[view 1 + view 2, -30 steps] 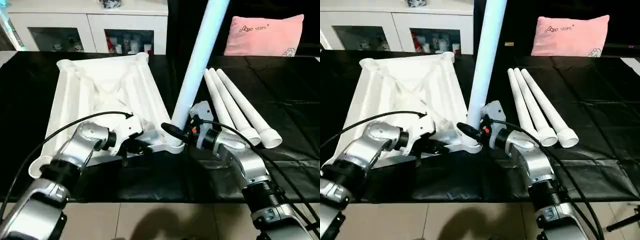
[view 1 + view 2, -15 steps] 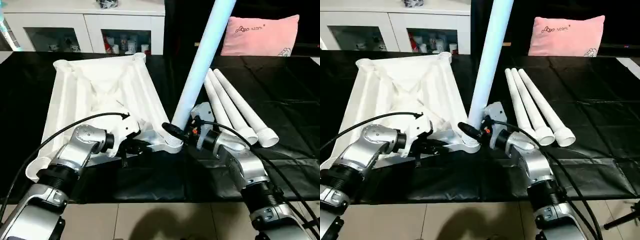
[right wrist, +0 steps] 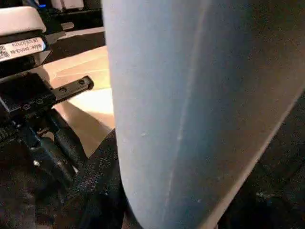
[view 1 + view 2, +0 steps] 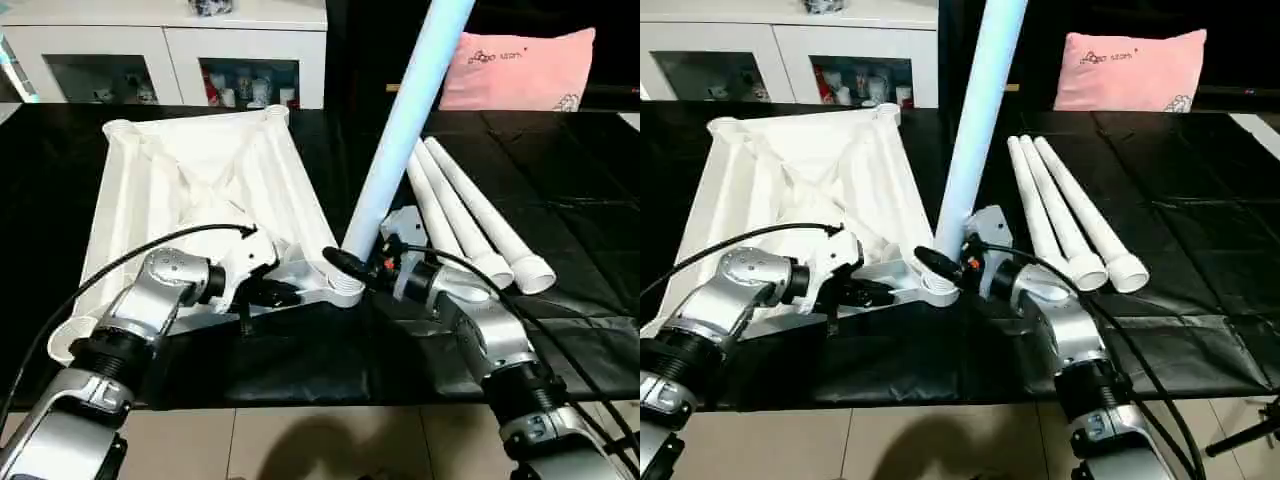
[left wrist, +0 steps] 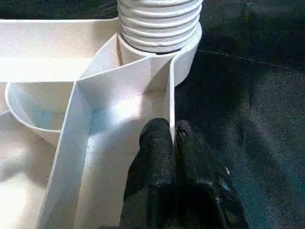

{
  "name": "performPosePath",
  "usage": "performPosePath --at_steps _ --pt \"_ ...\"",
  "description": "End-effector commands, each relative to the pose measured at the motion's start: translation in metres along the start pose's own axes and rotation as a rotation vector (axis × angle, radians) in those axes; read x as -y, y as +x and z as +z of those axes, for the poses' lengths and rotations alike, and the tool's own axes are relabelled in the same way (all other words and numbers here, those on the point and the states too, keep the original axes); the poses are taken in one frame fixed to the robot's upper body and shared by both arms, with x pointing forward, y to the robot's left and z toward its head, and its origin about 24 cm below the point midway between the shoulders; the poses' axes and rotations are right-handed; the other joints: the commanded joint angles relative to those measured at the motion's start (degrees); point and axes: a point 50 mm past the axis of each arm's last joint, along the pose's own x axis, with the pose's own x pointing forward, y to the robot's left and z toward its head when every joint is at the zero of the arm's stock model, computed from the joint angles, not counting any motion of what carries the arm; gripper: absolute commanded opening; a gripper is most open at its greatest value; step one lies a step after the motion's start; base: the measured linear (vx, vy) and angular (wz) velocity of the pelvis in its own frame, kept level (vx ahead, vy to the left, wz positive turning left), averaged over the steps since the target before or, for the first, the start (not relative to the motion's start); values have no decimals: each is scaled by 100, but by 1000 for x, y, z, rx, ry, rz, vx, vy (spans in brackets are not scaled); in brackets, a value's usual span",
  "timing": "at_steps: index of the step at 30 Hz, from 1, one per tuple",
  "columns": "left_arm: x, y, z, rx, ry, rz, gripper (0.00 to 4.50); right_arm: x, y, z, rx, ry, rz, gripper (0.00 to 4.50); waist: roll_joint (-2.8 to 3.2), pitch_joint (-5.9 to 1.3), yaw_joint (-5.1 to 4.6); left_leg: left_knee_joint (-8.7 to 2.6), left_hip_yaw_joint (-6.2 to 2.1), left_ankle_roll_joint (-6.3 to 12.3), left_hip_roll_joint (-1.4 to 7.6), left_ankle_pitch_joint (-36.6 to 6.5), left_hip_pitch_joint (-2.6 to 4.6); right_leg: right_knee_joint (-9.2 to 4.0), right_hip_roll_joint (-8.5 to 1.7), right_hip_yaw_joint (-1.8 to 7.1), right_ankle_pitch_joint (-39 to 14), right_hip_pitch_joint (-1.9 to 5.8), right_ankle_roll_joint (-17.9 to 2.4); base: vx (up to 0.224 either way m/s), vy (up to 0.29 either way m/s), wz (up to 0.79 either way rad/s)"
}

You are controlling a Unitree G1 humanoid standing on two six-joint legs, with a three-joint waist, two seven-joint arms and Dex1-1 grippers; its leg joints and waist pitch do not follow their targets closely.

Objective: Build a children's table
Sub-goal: Insert table leg to table base

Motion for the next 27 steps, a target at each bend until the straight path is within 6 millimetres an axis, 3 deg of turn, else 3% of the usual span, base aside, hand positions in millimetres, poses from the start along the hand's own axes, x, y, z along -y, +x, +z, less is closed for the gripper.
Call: performPosePath --at_steps 1,6,10,14,18,21,25,26,27 --pt "6 3 -8 -59 14 -46 0 3 -6 -18 -106 29 -12 192 15 -340 10 -423 81 144 61 -645 -87 -435 -320 201 -820 370 -1328 0 0 0" --pt "6 4 -8 -89 37 -53 0 5 -8 -21 -106 52 -10 192 42 -340 12 -427 81 126 64 -706 -77 -436 -319 200 -782 366 -1372 0 0 0" --pt "4 4 -7 -104 36 -48 0 9 -15 -27 -30 172 -58 192 59 -337 24 -437 79 117 71 -816 -67 -445 -325 204 -819 362 -1407 0 0 0" --pt "1 3 -8 -123 32 -28 0 7 -24 -39 -11 222 -71 192 83 -354 51 -428 81 133 72 -733 -64 -428 -324 196 -557 368 -1476 0 0 0" --pt "-3 2 -8 -129 24 -12 0 -3 -30 -54 -50 200 -52 192 96 -351 86 -435 82 122 68 -746 -61 -434 -322 186 -498 373 -1496 0 0 0" --pt "-6 0 -6 -123 14 8 0 -11 -35 -66 -120 120 -10 192 102 -332 124 -463 81 93 72 -890 -38 -464 -327 185 -760 372 -1435 0 0 0" --pt "-8 -1 -5 -119 12 21 0 -14 -37 -72 -185 54 26 192 89 -333 143 -480 77 75 85 -939 -27 -482 -336 182 -899 368 -1391 0 0 0" --pt "-8 -1 -5 -118 15 23 0 -15 -37 -73 -215 20 51 192 50 -331 140 -483 86 97 89 -953 -22 -487 -332 179 -884 368 -1396 0 0 0" --pt "-8 -1 -5 -118 15 23 0 -15 -37 -73 -221 13 56 192 62 -335 152 -487 81 109 100 -918 -22 -475 -344 170 -871 372 -1403 0 0 0"
